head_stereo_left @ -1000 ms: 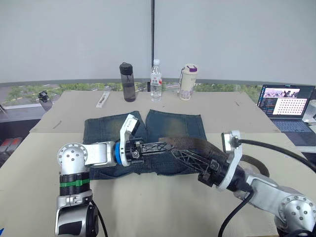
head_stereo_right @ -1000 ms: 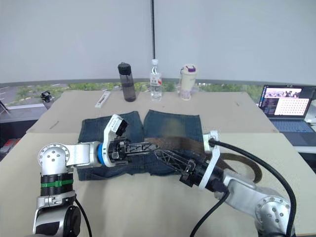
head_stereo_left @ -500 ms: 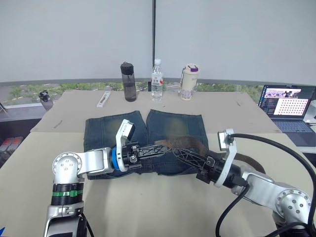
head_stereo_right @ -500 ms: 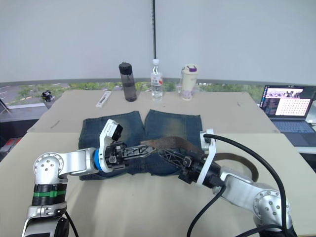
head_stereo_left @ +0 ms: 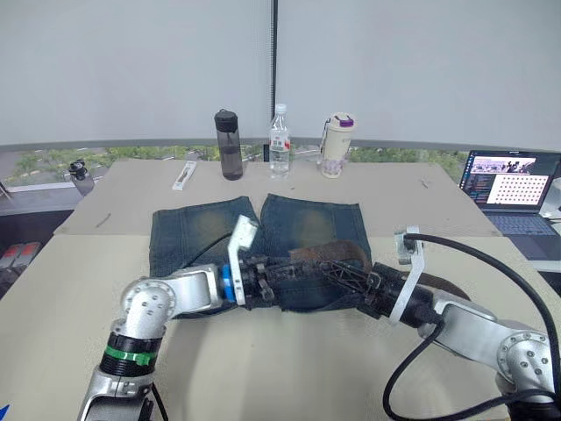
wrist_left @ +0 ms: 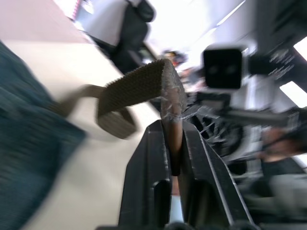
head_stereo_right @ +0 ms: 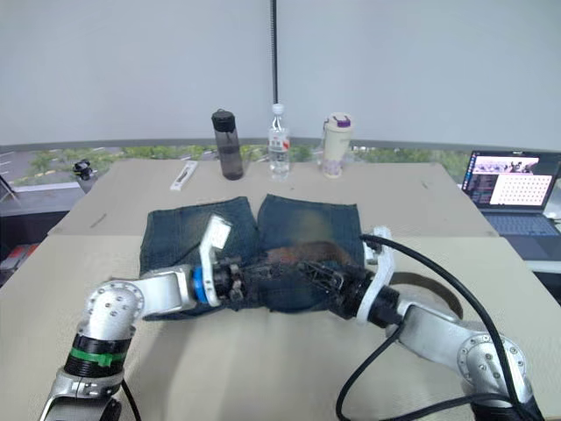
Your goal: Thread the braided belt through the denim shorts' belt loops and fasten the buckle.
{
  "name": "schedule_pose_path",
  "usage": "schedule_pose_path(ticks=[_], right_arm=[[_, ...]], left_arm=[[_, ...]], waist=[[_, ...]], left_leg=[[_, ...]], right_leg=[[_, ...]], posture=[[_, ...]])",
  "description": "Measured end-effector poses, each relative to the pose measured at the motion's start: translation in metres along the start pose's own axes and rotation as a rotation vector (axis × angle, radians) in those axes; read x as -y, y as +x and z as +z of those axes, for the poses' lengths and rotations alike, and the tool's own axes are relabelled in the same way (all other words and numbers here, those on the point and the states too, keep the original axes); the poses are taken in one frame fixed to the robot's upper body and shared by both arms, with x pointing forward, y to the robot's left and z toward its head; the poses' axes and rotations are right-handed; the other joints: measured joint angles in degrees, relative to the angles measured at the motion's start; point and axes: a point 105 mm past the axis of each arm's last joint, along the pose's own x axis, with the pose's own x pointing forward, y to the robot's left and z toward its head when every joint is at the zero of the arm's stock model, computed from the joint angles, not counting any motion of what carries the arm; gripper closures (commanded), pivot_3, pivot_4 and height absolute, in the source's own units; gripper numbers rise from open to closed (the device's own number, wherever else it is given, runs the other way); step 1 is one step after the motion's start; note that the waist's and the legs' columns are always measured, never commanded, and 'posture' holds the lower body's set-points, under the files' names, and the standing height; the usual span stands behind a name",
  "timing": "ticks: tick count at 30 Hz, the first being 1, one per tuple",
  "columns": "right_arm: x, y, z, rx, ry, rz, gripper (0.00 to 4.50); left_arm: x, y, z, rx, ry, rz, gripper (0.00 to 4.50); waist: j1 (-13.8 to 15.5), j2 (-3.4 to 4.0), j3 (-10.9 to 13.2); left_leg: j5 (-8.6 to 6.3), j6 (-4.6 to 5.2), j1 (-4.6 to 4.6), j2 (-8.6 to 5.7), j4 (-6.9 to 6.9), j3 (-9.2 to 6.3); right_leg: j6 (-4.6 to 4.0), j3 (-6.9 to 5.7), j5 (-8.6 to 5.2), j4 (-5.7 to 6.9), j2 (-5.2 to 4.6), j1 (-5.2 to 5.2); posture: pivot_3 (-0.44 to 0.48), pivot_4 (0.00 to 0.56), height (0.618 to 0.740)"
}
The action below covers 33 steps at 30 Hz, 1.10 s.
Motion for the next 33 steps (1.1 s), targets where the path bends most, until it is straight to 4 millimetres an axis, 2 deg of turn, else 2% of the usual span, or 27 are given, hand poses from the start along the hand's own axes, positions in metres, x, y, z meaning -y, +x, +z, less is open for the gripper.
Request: schedule_pose_path(ticks=[5, 7, 8, 15, 20, 25, 29, 33], right_arm=[[0.036, -0.009, 0.017, -0.012, -0.078, -0.157, 4.50], [0.064, -0.011, 0.025, -0.028, -0.098, -0.262, 4.50], [0.071, -0.011, 0.027, -0.040, -0.113, -0.287, 4.50], [0.110, 0.006, 0.033, -0.140, -0.210, -0.360, 4.50], [0.137, 0.016, 0.016, -0.238, -0.230, -0.403, 4.50], [0.143, 0.023, 0.013, -0.298, -0.279, -0.395, 4.50], [0.140, 0.031, 0.005, -0.329, -0.272, -0.355, 4.50], [0.146, 0.040, 0.000, -0.362, -0.267, -0.361, 4.50]], left_arm=[[-0.008, -0.002, -0.003, -0.017, 0.248, 0.037, 1.06], [-0.016, -0.010, -0.004, -0.023, 0.366, 0.074, 0.34], [-0.016, -0.011, -0.005, -0.018, 0.387, 0.075, 0.04], [-0.022, -0.019, -0.011, 0.022, 0.514, 0.121, 0.04], [-0.029, -0.023, -0.010, 0.055, 0.554, 0.191, 0.04], [-0.032, -0.028, -0.016, 0.041, 0.549, 0.224, 0.04], [-0.033, -0.030, -0.015, 0.040, 0.557, 0.237, 0.04], [-0.035, -0.031, -0.015, 0.034, 0.558, 0.245, 0.04]], waist=[[0.0, 0.04, 0.0], [-0.1, 0.08, 0.0], [-0.1, 0.11, 0.0], [-0.1, 0.23, 0.0], [0.2, 0.25, 0.0], [0.0, 0.29, 0.0], [0.0, 0.30, 0.0], [-0.2, 0.31, 0.0]], left_leg=[[0.00, 0.00, -0.11, 0.15, -0.02, 0.10], [0.01, 0.01, -0.24, 0.23, -0.04, 0.15], [0.01, 0.02, -0.27, 0.24, -0.04, 0.17], [0.04, 0.07, -0.28, 0.30, -0.02, 0.25], [0.06, 0.11, -0.38, 0.29, 0.01, 0.27], [0.07, 0.12, -0.38, 0.32, 0.01, 0.30], [0.07, 0.11, -0.34, 0.33, 0.01, 0.29], [0.07, 0.11, -0.29, 0.34, 0.02, 0.30]], right_leg=[[-0.10, -0.01, 0.06, -0.03, 0.02, -0.20], [-0.17, 0.00, 0.11, -0.02, 0.05, -0.37], [-0.17, 0.04, 0.11, -0.01, 0.07, -0.43], [0.06, 0.03, 0.20, 0.02, 0.23, -0.47], [0.61, 0.04, 0.47, 0.02, 0.23, -0.52], [0.66, 0.04, 0.50, 0.06, 0.27, -0.55], [0.66, 0.04, 0.50, 0.12, 0.29, -0.54], [0.66, 0.05, 0.50, 0.18, 0.32, -0.54]], posture=[[0.000, 0.150, 0.740], [0.000, 0.150, 0.740], [0.000, 0.150, 0.740], [0.000, 0.150, 0.740], [0.000, 0.150, 0.740], [0.000, 0.150, 0.740], [0.000, 0.150, 0.740], [0.000, 0.150, 0.740]])
